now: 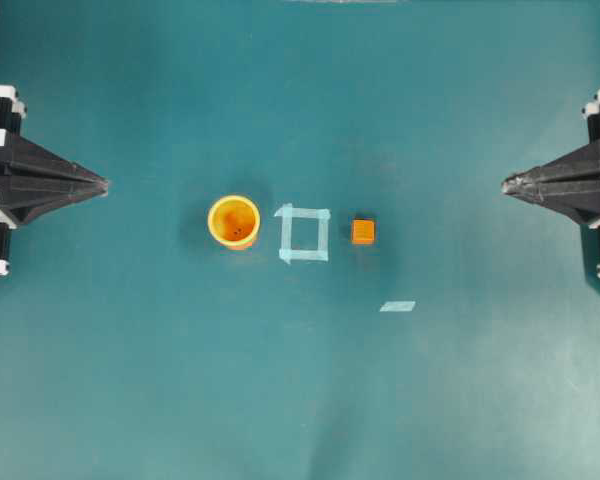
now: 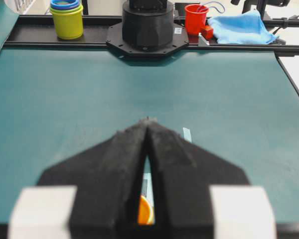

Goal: Move the cup to the left with left arm.
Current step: 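Open the left gripper fingers wide, then move the open left gripper rightward toward the orange cup, then close the left gripper around the orange cup's rim, then drag the gripped orange cup leftward toward the table's left edge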

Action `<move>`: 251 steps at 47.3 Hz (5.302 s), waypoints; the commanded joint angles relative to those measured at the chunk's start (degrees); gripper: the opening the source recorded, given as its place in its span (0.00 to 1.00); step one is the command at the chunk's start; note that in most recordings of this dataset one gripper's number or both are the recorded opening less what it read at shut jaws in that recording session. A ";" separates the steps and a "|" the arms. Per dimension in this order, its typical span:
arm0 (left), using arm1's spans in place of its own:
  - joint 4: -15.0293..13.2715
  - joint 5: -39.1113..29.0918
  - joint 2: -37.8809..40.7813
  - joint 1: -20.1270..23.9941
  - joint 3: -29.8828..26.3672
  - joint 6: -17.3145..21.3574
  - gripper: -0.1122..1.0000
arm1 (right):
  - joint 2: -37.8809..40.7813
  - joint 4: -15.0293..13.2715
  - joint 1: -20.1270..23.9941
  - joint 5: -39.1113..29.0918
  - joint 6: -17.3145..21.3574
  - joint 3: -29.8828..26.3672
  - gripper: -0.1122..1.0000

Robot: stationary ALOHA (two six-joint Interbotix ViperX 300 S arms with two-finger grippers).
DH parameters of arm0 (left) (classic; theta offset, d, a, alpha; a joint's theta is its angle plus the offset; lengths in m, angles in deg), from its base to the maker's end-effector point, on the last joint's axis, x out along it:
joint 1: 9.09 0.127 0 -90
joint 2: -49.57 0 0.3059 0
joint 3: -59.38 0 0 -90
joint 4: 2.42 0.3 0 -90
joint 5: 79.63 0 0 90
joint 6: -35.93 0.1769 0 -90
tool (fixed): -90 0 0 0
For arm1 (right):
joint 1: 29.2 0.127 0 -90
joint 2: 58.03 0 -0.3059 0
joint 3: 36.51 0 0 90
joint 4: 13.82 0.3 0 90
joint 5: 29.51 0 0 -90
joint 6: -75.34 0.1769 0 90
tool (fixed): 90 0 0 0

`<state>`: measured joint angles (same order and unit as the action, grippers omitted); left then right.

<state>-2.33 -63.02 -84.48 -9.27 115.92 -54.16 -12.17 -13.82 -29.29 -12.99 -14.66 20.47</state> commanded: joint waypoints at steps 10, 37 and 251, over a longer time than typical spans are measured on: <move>0.35 -4.04 0.44 -0.09 -1.93 0.09 0.10 | 0.70 0.00 -0.09 -7.21 -0.44 -4.92 0.10; 0.35 -7.12 0.79 -0.09 -1.85 -0.26 0.26 | 0.62 0.00 0.00 -9.05 -0.44 -5.27 0.10; 0.88 -0.62 46.49 0.70 -9.32 0.53 0.74 | 1.05 0.00 -0.09 -10.11 -0.18 -5.89 0.10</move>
<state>-1.37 -64.43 -35.70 -8.12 105.90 -53.63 -11.47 -13.90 -29.29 -23.36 -14.93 16.51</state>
